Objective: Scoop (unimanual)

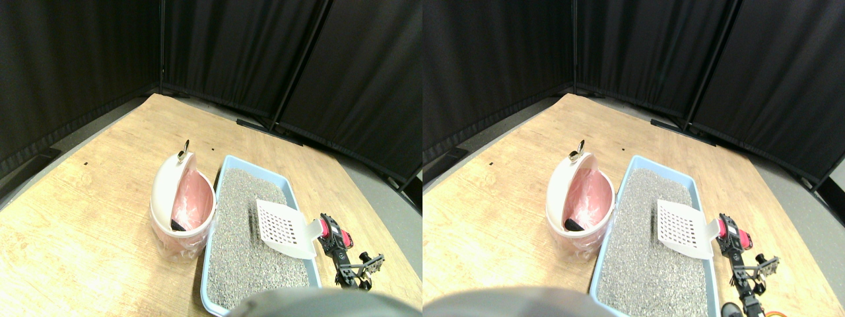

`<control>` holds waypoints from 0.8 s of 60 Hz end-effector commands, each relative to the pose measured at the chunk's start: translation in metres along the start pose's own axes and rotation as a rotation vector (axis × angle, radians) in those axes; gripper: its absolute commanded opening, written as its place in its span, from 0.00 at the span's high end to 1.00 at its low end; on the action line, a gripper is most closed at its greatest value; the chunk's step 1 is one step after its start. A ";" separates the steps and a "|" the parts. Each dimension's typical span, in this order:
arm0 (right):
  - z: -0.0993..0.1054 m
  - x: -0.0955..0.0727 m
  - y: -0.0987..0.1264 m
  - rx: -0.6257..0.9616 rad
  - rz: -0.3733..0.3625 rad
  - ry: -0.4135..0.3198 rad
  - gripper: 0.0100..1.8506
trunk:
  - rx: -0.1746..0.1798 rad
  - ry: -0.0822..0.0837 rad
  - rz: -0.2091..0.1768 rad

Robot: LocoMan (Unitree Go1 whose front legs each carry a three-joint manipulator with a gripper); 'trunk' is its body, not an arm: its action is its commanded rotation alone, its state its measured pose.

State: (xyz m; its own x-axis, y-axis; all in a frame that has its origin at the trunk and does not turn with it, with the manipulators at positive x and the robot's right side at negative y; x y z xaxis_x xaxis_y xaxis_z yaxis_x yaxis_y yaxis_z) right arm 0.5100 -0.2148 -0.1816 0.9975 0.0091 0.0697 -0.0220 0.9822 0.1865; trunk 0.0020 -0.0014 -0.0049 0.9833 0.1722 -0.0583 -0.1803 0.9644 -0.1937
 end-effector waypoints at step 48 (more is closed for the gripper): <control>-0.004 -0.011 -0.013 0.039 -0.223 0.357 0.27 | -0.010 -0.004 -0.004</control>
State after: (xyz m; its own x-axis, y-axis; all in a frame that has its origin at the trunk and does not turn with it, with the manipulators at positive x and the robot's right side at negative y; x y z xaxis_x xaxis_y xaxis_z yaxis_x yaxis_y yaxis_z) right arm 0.4925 -0.2349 -0.2068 0.9250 -0.1789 -0.3353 0.2495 0.9513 0.1809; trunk 0.0003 -0.0021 -0.0052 0.9839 0.1687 -0.0593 -0.1772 0.9649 -0.1938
